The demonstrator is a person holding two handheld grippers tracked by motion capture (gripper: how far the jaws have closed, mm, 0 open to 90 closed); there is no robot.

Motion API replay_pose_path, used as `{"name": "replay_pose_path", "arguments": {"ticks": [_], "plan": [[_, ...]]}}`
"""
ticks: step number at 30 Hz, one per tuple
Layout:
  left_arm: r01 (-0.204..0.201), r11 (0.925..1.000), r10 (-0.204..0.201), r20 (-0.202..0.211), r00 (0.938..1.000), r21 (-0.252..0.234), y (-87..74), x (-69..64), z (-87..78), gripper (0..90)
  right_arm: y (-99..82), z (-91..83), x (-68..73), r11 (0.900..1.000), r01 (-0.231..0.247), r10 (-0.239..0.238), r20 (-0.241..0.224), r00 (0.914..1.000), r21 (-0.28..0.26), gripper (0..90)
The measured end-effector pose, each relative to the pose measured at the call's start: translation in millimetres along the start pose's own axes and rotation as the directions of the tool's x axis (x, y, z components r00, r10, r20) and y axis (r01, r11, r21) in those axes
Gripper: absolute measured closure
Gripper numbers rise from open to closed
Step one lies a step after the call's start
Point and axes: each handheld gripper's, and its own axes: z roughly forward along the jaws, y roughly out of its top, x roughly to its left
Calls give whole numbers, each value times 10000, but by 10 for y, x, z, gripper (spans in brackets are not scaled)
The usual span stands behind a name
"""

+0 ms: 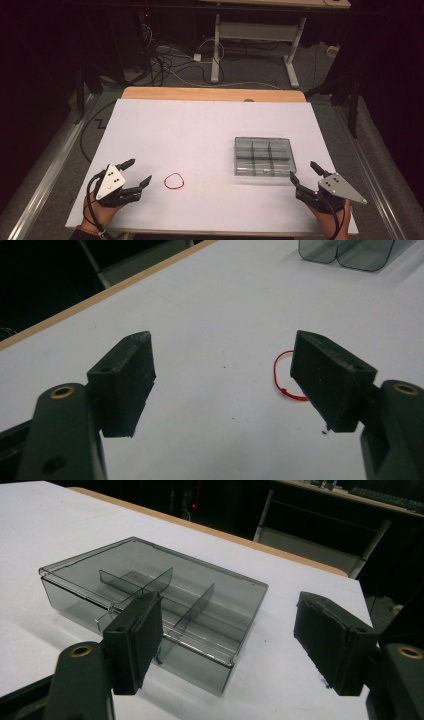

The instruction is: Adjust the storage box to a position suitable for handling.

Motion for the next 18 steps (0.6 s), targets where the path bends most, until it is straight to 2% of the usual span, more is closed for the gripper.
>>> {"name": "replay_pose_path", "arguments": {"ticks": [2, 3, 4, 9, 12, 15, 17, 18], "plan": [[-43, 10000, 43, -120, 9999, 24, -9, 12, 22, 248, -12, -3, -10, 10000, 6, -6, 47, 10000, 74, 282], [12, 10000, -11, -188, 9998, 47, -11, 21, 32, 244, -18, -9, -17, 10000, -23, 22, 69, 10000, 94, 282], [215, 9994, -203, -418, 9989, 289, -19, 56, 55, 230, -20, -16, -23, 9999, -64, 63, 88, 9999, 125, 282], [491, 9968, -460, -512, 9976, 626, -60, 101, 53, 227, -5, -27, -34, 9999, -116, 113, 314, 9994, 81, 285], [396, 9964, -361, -477, 9982, 747, -82, 95, 40, 232, 14, -10, -24, 10000, -32, 30, 380, 9993, 46, 292], [302, 9970, -279, -334, 9991, 719, -67, 79, 27, 327, 9, 18, -9, 9999, 8, -12, 288, 9996, 120, 317], [203, 9961, -177, -320, 9993, 855, -70, 70, 30, 352, 6, 23, -11, 9999, 22, -26, 283, 9996, 135, 327], [171, 9958, -145, -299, 9994, 898, -72, 64, 38, 421, -3, 28, -21, 9998, -53, 48, 264, 9996, 190, 421]]}}
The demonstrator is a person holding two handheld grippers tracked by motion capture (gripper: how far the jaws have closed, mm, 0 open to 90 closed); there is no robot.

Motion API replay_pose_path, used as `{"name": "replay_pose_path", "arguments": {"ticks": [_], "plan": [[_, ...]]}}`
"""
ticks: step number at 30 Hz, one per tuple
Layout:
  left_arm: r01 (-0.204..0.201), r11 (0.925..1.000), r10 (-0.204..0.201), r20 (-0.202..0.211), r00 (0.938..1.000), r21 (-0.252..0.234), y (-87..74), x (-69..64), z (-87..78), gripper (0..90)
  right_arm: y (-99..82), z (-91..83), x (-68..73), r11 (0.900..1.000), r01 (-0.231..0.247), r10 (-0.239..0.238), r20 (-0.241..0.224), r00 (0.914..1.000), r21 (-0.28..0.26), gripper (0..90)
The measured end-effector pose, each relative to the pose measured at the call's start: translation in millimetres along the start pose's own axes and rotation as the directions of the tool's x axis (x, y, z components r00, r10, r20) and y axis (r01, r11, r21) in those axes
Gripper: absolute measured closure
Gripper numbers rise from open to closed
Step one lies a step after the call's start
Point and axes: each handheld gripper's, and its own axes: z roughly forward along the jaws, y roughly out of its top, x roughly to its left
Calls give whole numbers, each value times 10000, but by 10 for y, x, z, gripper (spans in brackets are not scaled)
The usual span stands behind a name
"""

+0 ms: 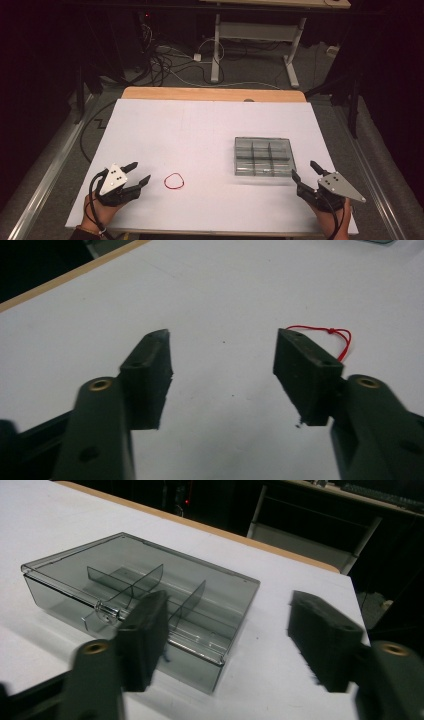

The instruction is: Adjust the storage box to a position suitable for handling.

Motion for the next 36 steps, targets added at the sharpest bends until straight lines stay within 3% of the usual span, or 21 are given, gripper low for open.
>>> {"name": "replay_pose_path", "arguments": {"ticks": [1, 4, 5, 6, 8, 12, 21, 24, 26, 28, 32, 34, 36], "plan": [[-27, 10000, 27, 13, 10000, 49, -2, -7, 8, 458, -5, -1, -6, 10000, -8, 8, -28, 10000, 33, 421], [-35, 9999, 31, 237, 9997, 153, -8, -35, 31, 581, -13, -12, -32, 9999, 81, -80, -158, 9998, 114, 586], [-103, 9997, 97, 310, 9995, 209, -13, -44, 34, 581, -13, -12, -32, 9999, 81, -80, -158, 9998, 114, 586], [-122, 9996, 112, 363, 9993, 273, -17, -54, 37, 656, -14, -13, -45, 9992, 244, -236, -239, 9994, 325, 702], [-121, 9988, 103, 365, 9993, 468, -30, -70, 49, 732, -13, -3, -55, 9978, 290, -273, -297, 9992, 603, 790], [-156, 9967, 113, 546, 9984, 800, -48, -91, 69, 855, -10, 1, -88, 9949, 455, -427, -325, 9986, 898, 900], [-316, 9902, 247, 526, 9983, 1363, -126, -77, 147, 880, -70, 50, -143, 9876, 697, -581, -849, 9947, 1405, 900], [-213, 9901, 131, 601, 9981, 1386, -128, -81, 168, 880, -98, 91, -183, 9862, 619, -504, -776, 9957, 1538, 900], [248, 9894, -368, 816, 9960, 1434, -95, -111, 226, 880, -115, 138, -209, 9833, 620, -502, -729, 9961, 1712, 900], [456, 9878, -606, 982, 9933, 1490, -60, -165, 304, 880, -127, 194, -244, 9804, 599, -477, -693, 9965, 1875, 900], [388, 9846, -624, 1351, 9889, 1707, -42, -293, 464, 880, -155, 344, -347, 9742, 397, -195, -921, 9956, 2220, 900], [132, 9800, -478, 1703, 9842, 1987, -31, -468, 672, 880, -161, 418, -388, 9686, 414, -177, -979, 9950, 2452, 900], [152, 9781, -570, 1968, 9788, 2074, -12, -603, 829, 880, -167, 479, -415, 9649, 408, -134, -1064, 9942, 2595, 900]]}}
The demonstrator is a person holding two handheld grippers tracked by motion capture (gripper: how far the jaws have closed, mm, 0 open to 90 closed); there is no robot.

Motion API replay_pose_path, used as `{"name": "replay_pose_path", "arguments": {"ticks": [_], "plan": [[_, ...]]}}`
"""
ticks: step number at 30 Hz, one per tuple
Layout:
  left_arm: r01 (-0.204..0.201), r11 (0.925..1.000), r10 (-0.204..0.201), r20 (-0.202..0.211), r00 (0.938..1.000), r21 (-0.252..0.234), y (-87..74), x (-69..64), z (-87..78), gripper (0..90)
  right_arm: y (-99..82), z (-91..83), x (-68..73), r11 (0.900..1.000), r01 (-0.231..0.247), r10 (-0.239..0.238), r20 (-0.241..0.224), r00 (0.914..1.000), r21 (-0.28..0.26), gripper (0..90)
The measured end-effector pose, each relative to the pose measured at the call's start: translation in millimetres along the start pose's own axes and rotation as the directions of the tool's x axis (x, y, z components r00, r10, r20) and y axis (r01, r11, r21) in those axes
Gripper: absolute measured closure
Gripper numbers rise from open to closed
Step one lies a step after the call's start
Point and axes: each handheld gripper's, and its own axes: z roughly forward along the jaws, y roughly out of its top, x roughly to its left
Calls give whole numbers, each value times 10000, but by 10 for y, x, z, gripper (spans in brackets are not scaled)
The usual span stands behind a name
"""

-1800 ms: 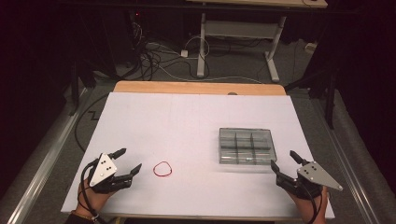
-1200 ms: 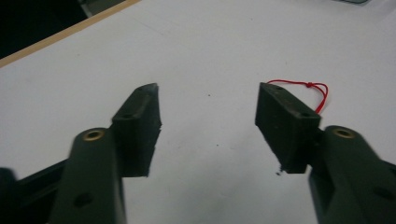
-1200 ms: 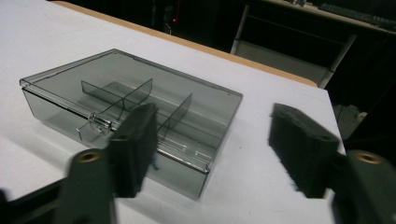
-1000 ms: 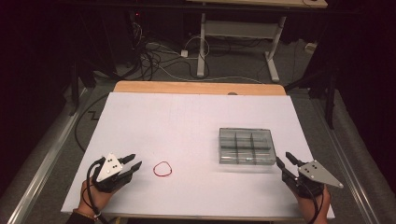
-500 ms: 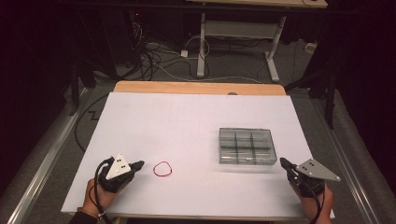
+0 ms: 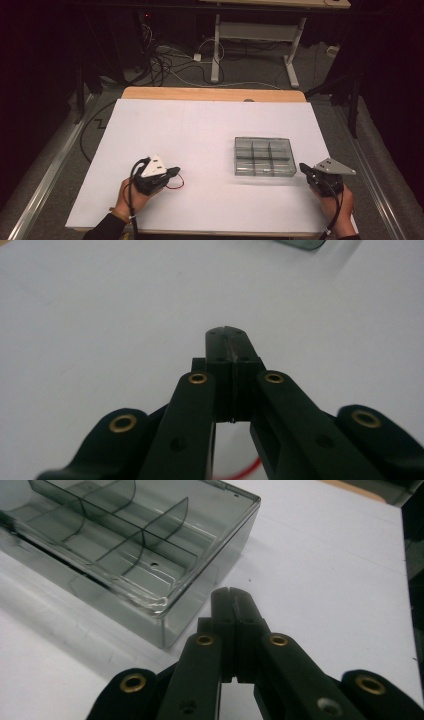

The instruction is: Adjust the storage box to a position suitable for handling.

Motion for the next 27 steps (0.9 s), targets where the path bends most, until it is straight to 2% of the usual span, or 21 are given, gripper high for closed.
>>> {"name": "replay_pose_path", "arguments": {"ticks": [3, 4, 5, 6, 8, 11, 13, 15, 16, 21, 24, 25, 26, 27], "plan": [[-76, 9993, 69, 214, 9997, 361, 53, -148, 305, 880, 23, 80, -54, 9999, -103, 104, -149, 9998, 121, 900], [-76, 9993, 69, 214, 9997, 361, 53, -148, 305, 880, 33, 108, -74, 9998, -101, 104, -129, 9999, 165, 900], [134, 9980, -157, 380, 9992, 624, 87, -226, 514, 880, 42, 137, -100, 9997, -100, 103, -160, 9998, 201, 900], [217, 9969, -251, 439, 9987, 751, 102, -260, 614, 880, 46, 162, -118, 9995, -211, 216, -208, 9996, 236, 900], [276, 9949, -318, 427, 9986, 966, 125, -321, 807, 880, 57, 214, -149, 9987, -334, 348, -350, 9988, 390, 900], [291, 9904, -338, 327, 9989, 1348, 145, -393, 1049, 880, 84, 251, -151, 9990, -69, 92, -521, 9986, 433, 900], [581, 9851, -621, 197, 9979, 1617, 166, -399, 1186, 880, 93, 268, -128, 9984, -11, 44, -570, 9984, 565, 900], [708, 9827, -744, 148, 9971, 1711, 176, -395, 1242, 880, 104, 279, -124, 9985, -19, 55, -664, 9978, 539, 900], [820, 9800, -848, 82, 9964, 1814, 184, -395, 1337, 880, 110, 288, -122, 9986, -12, 50, -731, 9973, 529, 900], [775, 9786, -801, 56, 9968, 1907, 185, -426, 1482, 880, 136, 331, -106, 9981, 53, -3, -814, 9967, 613, 900], [737, 9787, -765, 75, 9970, 1916, 181, -450, 1521, 880, 149, 352, -127, 9978, -118, 176, -885, 9959, 651, 900], [-4009, 7496, 3536, 1934, 9152, 5267, 365, -171, 1339, 880, 151, 360, -145, 9978, -165, 227, -974, 9950, 641, 900], [-4009, 7496, 3536, 1934, 9152, 5267, 365, -171, 1339, 880, 151, 360, -145, 9978, -165, 227, -974, 9950, 641, 900], [-4040, 7452, 3646, 1832, 9130, 5305, 361, -189, 1354, 879, 161, 375, -152, 9970, -314, 384, -1000, 9942, 706, 900]]}}
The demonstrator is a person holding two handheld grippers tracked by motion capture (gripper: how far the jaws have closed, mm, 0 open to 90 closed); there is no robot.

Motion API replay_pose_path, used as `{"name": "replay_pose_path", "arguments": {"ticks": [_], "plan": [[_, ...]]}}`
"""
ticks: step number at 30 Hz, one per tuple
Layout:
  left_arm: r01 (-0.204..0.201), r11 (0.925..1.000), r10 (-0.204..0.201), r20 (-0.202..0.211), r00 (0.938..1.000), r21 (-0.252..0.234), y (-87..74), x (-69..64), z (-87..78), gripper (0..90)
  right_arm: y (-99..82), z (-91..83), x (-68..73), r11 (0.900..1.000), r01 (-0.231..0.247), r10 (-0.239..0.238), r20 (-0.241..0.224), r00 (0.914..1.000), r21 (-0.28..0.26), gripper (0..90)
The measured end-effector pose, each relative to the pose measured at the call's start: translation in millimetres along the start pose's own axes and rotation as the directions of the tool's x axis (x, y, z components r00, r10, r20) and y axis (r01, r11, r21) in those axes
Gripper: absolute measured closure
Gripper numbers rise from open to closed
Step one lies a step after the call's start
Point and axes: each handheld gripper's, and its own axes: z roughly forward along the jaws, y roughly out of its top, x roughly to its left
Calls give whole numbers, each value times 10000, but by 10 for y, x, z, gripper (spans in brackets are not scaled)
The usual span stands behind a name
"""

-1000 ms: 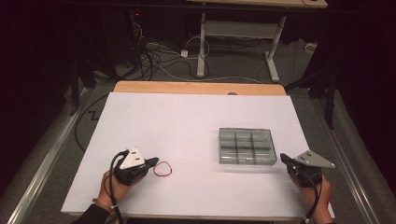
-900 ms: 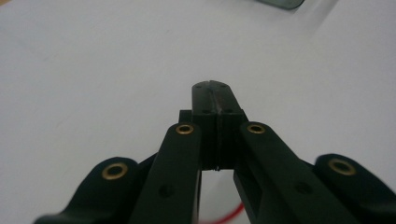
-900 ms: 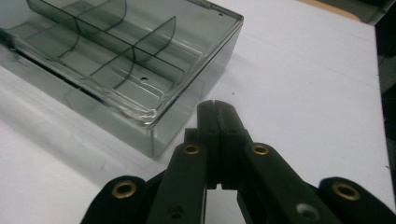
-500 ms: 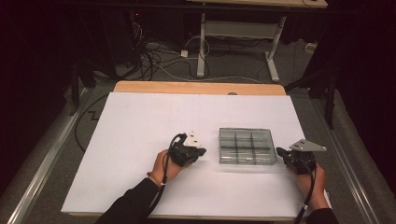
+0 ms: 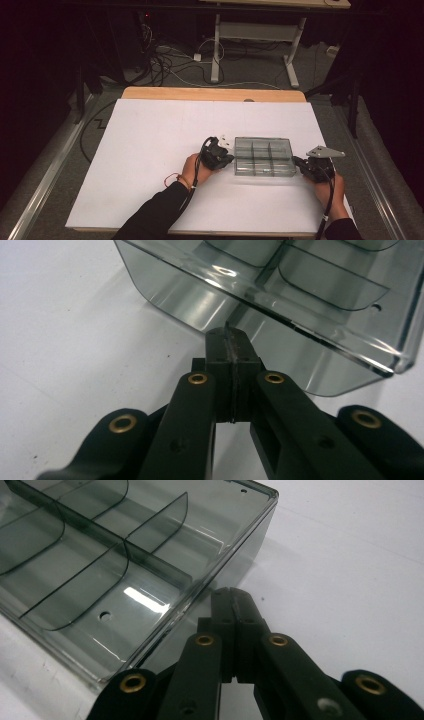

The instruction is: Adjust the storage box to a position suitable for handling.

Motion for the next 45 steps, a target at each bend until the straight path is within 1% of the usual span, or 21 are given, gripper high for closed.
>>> {"name": "replay_pose_path", "arguments": {"ticks": [1, 2, 4, 8, 10, 17, 18, 20, 21, 23, 24, 28, 32, 34, 35, 38, 40, 41, 42, 43, 45], "plan": [[-74, 9999, 75, -144, 9999, 71, 7, -8, 9, 880, 6, 8, -2, 10000, 43, -43, 36, 10000, 19, 900], [20, 10000, -20, -85, 10000, 37, 2, 7, 20, 879, 10, 15, -2, 10000, 49, -49, 56, 10000, 47, 900], [48, 10000, -47, -69, 10000, 47, 0, 14, 21, 879, 13, 19, 2, 10000, 73, -74, 71, 9999, 62, 900], [10, 10000, -8, -179, 9998, 78, 3, 17, 20, 879, 22, 30, 29, 9998, 161, -164, 219, 9996, 123, 900], [-71, 9999, 77, -375, 9993, 158, 4, 21, -1, 880, 32, 38, 45, 9997, 220, -223, 253, 9994, 123, 900], [-52, 9998, 65, -668, 9977, 190, -22, 97, -93, 880, 102, 103, 144, 9988, 442, -448, 300, 9985, 196, 900], [82, 9997, -66, -725, 9973, 227, -34, 112, -110, 880, 116, 122, 160, 9987, 470, -476, 307, 9984, 179, 900], [133, 9997, -117, -733, 9972, 218, -45, 131, -121, 880, 145, 155, 199, 9987, 470, -476, 312, 9984, 219, 900], [164, 9997, -147, -809, 9966, 202, -55, 148, -135, 879, 161, 173, 219, 9980, 577, -585, 312, 9978, 275, 900], [333, 9992, -313, -892, 9955, 205, -85, 195, -169, 880, 191, 204, 266, 9972, 650, -664, 385, 9971, 361, 900], [359, 9991, -338, -918, 9952, 208, -95, 208, -178, 880, 205, 218, 282, 9966, 734, -749, 406, 9964, 370, 900], [411, 9989, -386, -980, 9944, 237, -124, 247, -208, 879, 250, 272, 334, 9968, 722, -734, 372, 9966, 331, 900], [584, 9979, -545, -1258, 9905, 275, -178, 313, -265, 880, 304, 331, 400, 9972, 675, -686, 351, 9970, 322, 900], [656, 9975, -619, -1267, 9900, 254, -195, 334, -278, 880, 333, 372, 429, 9981, 554, -561, 250, 9981, 286, 900], [782, 9967, -748, -1229, 9896, 230, -231, 373, -306, 880, 350, 391, 447, 9977, 619, -627, 279, 9976, 276, 900], [787, 9965, -737, -1455, 9866, 291, -272, 411, -349, 880, 399, 448, 512, 9972, 699, -707, 301, 9970, 268, 900], [873, 9958, -822, -1489, 9854, 277, -305, 445, -377, 880, 428, 480, 556, 9962, 825, -833, 319, 9960, 262, 900], [873, 9958, -822, -1489, 9854, 277, -305, 445, -377, 880, 442, 492, 573, 9968, 752, -760, 281, 9967, 275, 900], [915, 9954, -863, -1549, 9842, 272, -322, 461, -391, 880, 456, 510, 589, 9969, 750, -755, 213, 9969, 240, 900], [1066, 9941, -1020, -1659, 9808, 190, -359, 498, -417, 880, 471, 526, 613, 9969, 746, -750, 169, 9970, 257, 900], [1175, 9930, -1133, -1739, 9782, 141, -402, 538, -449, 880, 503, 558, 666, 9962, 829, -835, 195, 9963, 264, 900]]}}
